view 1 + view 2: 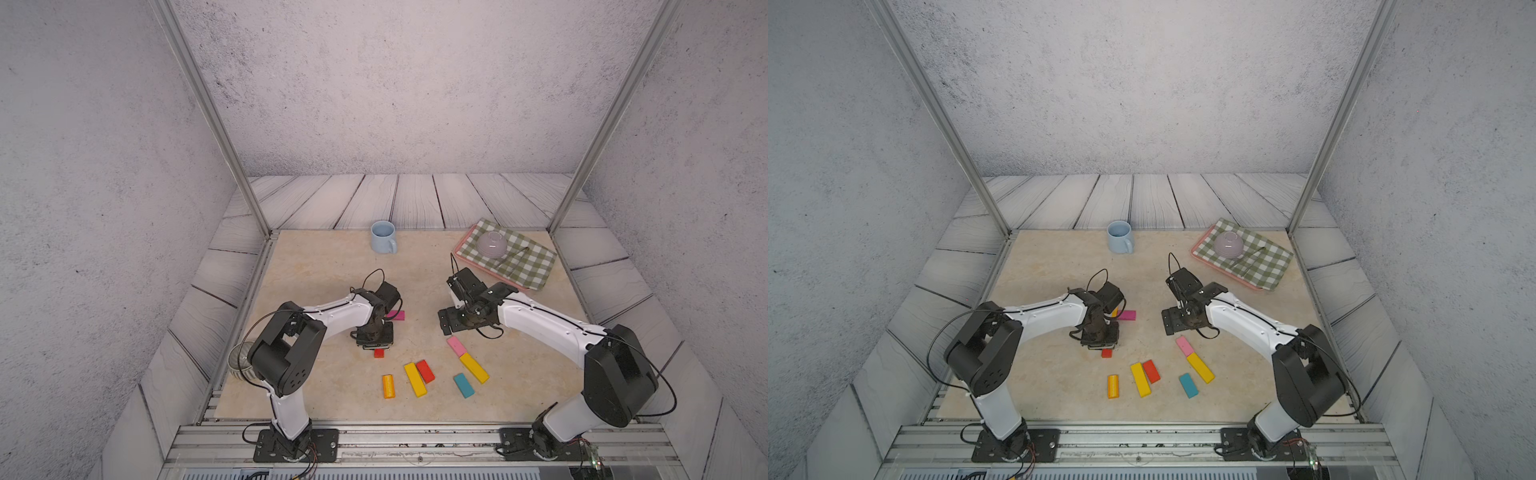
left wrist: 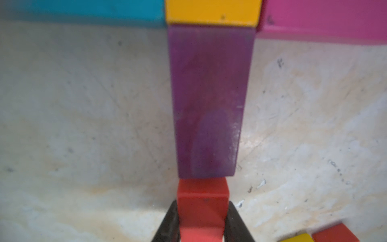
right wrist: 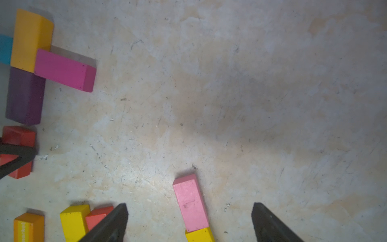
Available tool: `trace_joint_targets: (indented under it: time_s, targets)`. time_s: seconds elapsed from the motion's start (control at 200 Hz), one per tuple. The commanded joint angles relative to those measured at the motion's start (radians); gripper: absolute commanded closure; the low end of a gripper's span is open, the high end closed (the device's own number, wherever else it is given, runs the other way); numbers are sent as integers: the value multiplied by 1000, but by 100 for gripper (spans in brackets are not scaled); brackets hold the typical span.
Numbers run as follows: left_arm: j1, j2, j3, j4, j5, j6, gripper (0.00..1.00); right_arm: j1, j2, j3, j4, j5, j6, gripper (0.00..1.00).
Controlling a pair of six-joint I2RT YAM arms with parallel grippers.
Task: Assemble the letter t with building blocks
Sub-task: Assemble the building block at the center of the board.
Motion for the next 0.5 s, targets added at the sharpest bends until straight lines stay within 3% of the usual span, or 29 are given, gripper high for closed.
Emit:
trace_joint_targets:
  time_s: [0.0, 0.495]
  targets:
    - [4, 25, 28, -18, -33, 13, 82, -2, 12, 6, -25, -2, 3, 6]
    - [4, 41, 46, -38, -50, 8, 83, -3, 11, -3, -20, -2, 6, 5]
